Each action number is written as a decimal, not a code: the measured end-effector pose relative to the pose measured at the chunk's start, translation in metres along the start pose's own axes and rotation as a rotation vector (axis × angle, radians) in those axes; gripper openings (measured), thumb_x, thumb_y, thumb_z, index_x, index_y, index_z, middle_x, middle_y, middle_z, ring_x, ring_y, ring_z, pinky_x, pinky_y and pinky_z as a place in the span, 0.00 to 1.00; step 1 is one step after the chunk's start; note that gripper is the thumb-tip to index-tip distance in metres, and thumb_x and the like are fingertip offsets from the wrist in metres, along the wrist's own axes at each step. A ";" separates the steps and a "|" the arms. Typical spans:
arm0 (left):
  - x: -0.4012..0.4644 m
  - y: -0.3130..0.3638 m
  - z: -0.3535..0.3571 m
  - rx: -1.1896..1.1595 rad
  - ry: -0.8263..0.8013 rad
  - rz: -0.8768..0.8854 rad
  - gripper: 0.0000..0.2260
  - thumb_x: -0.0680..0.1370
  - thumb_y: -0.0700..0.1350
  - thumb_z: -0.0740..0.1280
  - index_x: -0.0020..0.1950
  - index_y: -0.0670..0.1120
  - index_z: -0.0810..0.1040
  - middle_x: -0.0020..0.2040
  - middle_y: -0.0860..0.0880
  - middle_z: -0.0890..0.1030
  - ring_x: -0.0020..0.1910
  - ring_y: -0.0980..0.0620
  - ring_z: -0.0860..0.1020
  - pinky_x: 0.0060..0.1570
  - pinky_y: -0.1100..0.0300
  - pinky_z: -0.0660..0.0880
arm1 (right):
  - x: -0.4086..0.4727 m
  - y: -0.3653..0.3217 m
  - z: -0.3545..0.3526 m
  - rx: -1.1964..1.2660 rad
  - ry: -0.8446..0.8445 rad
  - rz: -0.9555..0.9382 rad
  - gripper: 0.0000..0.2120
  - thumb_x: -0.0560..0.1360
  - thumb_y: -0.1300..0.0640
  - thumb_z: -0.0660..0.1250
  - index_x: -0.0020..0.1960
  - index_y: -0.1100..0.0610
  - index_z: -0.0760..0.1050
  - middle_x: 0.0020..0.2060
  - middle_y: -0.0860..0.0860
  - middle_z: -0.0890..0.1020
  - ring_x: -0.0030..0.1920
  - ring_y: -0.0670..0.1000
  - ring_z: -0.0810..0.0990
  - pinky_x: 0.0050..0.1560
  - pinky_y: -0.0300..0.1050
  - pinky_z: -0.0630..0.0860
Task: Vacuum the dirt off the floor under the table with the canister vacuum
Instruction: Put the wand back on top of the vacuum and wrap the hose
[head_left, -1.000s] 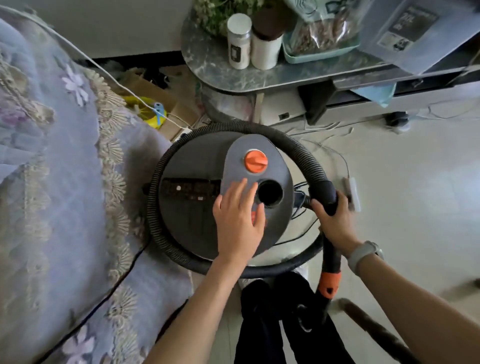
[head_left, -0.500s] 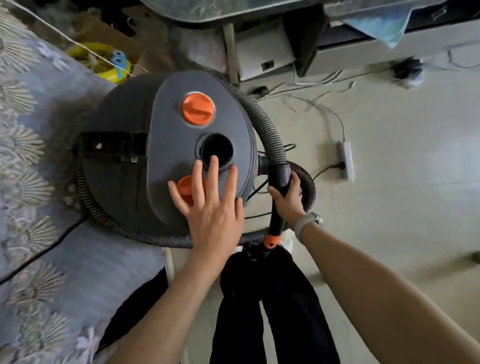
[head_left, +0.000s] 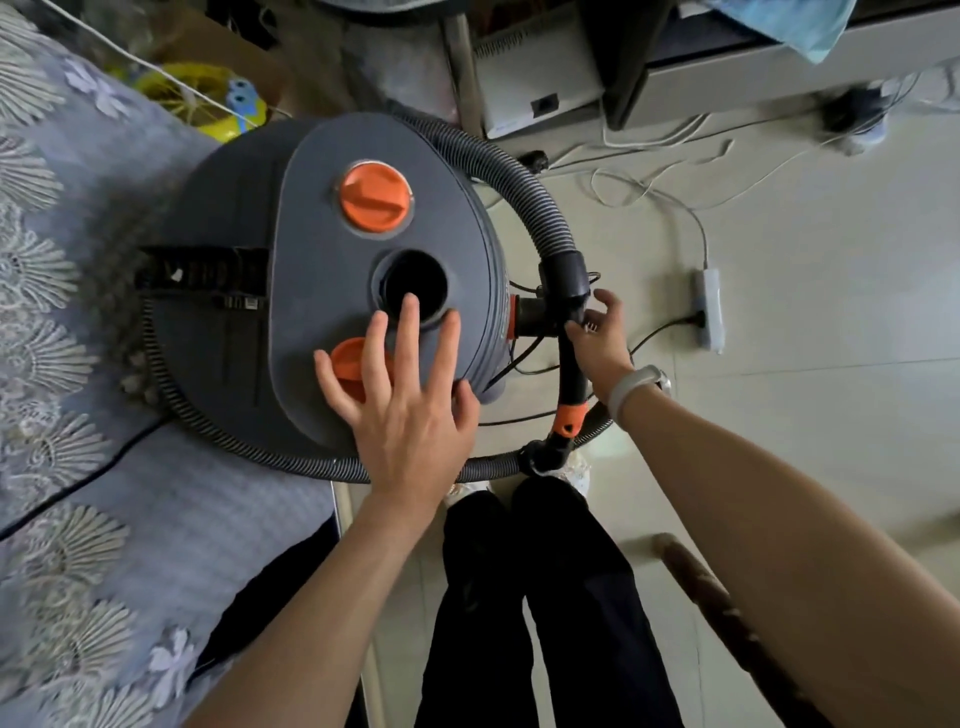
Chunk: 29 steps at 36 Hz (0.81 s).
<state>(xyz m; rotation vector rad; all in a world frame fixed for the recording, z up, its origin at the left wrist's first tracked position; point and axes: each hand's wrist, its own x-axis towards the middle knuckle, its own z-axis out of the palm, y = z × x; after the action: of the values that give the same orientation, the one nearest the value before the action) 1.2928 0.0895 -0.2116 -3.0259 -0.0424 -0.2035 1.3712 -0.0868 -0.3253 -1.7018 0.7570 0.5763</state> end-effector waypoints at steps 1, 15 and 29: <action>0.000 0.000 0.000 0.000 0.001 0.000 0.25 0.73 0.49 0.64 0.71 0.53 0.70 0.73 0.45 0.68 0.71 0.43 0.63 0.66 0.30 0.53 | 0.002 0.000 0.000 -0.007 -0.018 0.014 0.27 0.79 0.67 0.59 0.75 0.56 0.54 0.67 0.56 0.72 0.58 0.53 0.74 0.62 0.49 0.71; -0.001 -0.001 0.005 0.012 0.039 0.014 0.25 0.73 0.49 0.63 0.71 0.52 0.71 0.72 0.45 0.69 0.69 0.43 0.65 0.65 0.30 0.55 | 0.026 0.012 -0.003 -0.499 -0.029 -0.021 0.23 0.76 0.64 0.62 0.69 0.57 0.62 0.61 0.57 0.75 0.62 0.62 0.73 0.56 0.52 0.71; 0.000 0.001 0.008 0.007 0.063 -0.004 0.25 0.73 0.50 0.63 0.71 0.51 0.70 0.72 0.45 0.69 0.69 0.44 0.65 0.66 0.30 0.54 | 0.021 0.007 0.001 -0.568 0.224 -0.180 0.18 0.75 0.65 0.63 0.62 0.64 0.63 0.60 0.59 0.71 0.56 0.63 0.70 0.44 0.48 0.62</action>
<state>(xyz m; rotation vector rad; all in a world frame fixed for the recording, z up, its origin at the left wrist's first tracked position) 1.2942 0.0893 -0.2193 -3.0107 -0.0441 -0.2977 1.3803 -0.0913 -0.3452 -2.3636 0.6178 0.5080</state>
